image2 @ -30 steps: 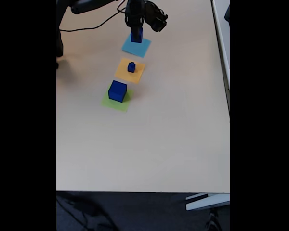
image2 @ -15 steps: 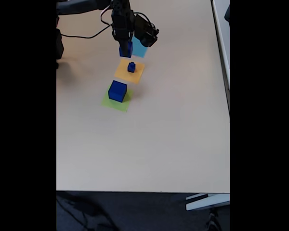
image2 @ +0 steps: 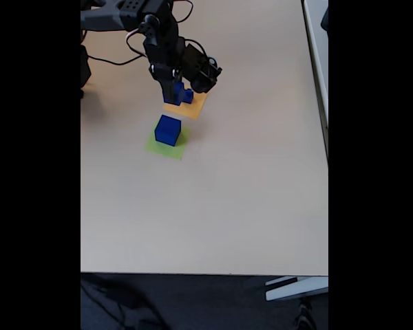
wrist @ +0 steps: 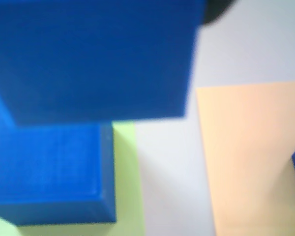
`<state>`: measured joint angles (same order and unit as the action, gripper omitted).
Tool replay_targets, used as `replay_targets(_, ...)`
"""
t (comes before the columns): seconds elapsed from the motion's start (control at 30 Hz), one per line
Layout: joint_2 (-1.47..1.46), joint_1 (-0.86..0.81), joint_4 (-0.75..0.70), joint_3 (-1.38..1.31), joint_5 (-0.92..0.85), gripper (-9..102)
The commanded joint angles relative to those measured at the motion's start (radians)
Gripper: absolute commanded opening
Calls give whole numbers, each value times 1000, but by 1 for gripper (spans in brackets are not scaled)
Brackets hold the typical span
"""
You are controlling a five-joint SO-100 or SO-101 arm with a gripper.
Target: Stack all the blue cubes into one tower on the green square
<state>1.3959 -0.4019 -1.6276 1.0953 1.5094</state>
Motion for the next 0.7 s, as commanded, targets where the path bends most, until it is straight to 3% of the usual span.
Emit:
replay_targets(0.0,3,-21,46,11,-14,0)
replay_targets(0.67,-32,-91,155,144,-69,0)
